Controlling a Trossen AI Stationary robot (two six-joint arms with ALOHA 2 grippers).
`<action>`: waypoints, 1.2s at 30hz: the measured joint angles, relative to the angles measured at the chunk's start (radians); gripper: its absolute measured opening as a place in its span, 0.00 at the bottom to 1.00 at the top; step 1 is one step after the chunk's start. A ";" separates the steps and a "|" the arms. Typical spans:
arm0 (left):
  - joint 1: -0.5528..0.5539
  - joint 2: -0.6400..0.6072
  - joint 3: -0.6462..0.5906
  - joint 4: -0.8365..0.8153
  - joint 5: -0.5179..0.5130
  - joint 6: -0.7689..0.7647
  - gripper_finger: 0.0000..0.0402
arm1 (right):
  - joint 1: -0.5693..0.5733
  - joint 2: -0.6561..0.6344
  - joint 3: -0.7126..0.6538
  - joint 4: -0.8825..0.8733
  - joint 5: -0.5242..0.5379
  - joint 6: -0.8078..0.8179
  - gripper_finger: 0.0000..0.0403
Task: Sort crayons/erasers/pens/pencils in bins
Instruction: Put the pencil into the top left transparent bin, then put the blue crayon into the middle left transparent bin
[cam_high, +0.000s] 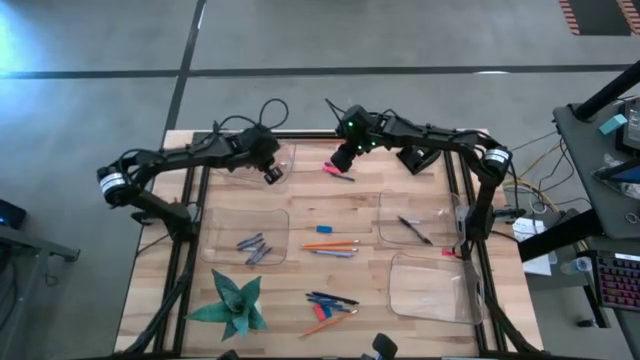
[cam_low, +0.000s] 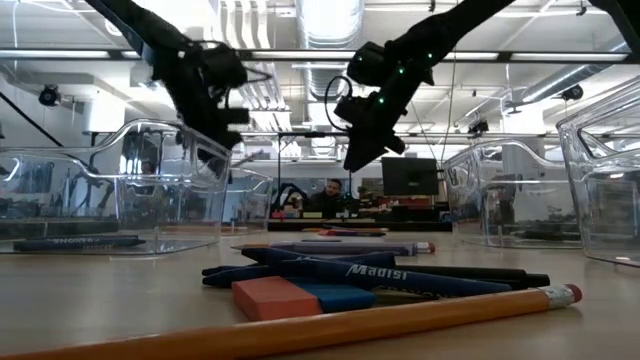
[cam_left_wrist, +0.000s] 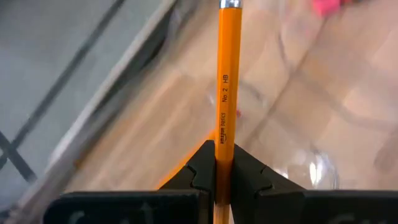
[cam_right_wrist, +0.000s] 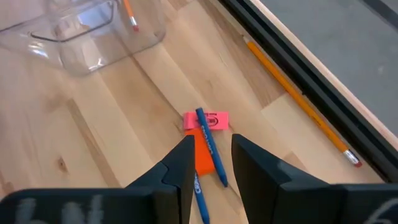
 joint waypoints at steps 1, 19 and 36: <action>0.000 0.007 -0.012 -0.001 0.012 -0.001 0.02 | 0.000 0.000 -0.006 0.012 0.000 0.005 0.24; 0.006 0.042 -0.095 0.077 0.008 -0.026 0.03 | 0.002 -0.001 -0.051 0.134 -0.002 0.051 0.24; 0.007 0.060 -0.075 0.098 0.003 -0.027 0.11 | 0.002 -0.001 -0.052 0.134 -0.002 0.049 0.23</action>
